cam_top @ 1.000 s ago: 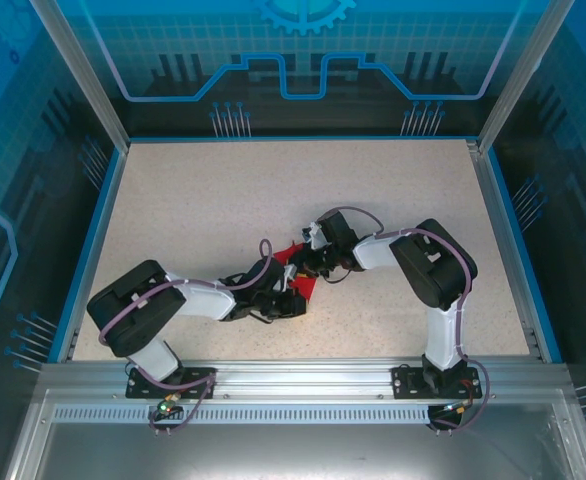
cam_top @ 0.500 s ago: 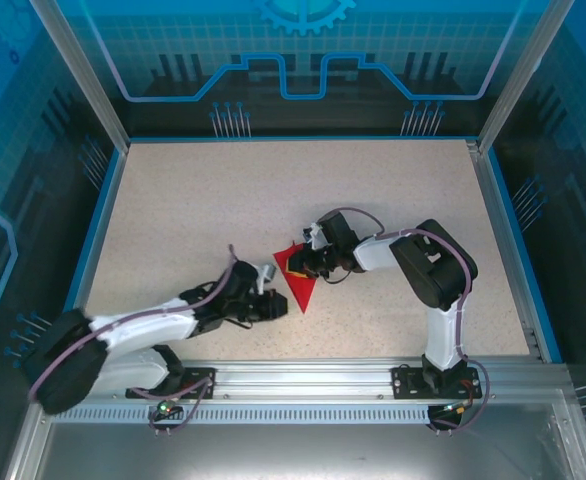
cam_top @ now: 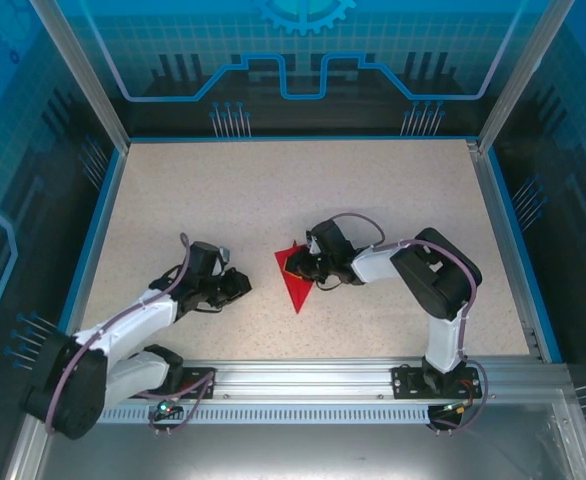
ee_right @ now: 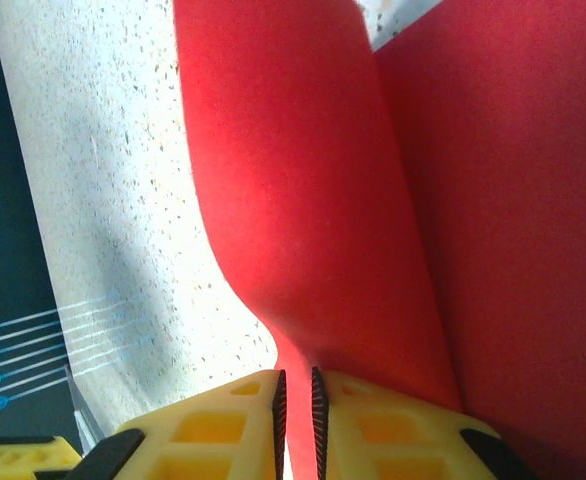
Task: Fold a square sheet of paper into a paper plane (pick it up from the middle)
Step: Fourth fold the wing at the center of the table.
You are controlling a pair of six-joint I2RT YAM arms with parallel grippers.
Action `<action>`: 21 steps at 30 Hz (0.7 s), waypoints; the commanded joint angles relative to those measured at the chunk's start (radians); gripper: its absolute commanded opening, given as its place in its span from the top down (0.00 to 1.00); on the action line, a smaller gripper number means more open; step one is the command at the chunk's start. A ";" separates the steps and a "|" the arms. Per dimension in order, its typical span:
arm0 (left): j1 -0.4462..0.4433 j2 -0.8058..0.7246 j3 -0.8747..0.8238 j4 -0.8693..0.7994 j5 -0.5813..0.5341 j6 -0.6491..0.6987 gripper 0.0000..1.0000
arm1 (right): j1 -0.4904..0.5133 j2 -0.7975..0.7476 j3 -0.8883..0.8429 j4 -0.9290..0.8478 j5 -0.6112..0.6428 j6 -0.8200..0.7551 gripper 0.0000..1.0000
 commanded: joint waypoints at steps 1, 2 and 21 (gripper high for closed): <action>0.009 0.070 0.073 0.020 0.089 0.047 0.83 | 0.043 0.026 -0.016 -0.143 0.091 0.043 0.82; 0.009 0.092 0.087 0.031 0.096 0.049 0.83 | 0.043 0.021 -0.013 -0.157 0.102 0.050 0.82; -0.201 0.236 0.151 0.218 0.172 -0.010 0.85 | 0.046 0.018 -0.045 -0.089 0.080 0.189 0.84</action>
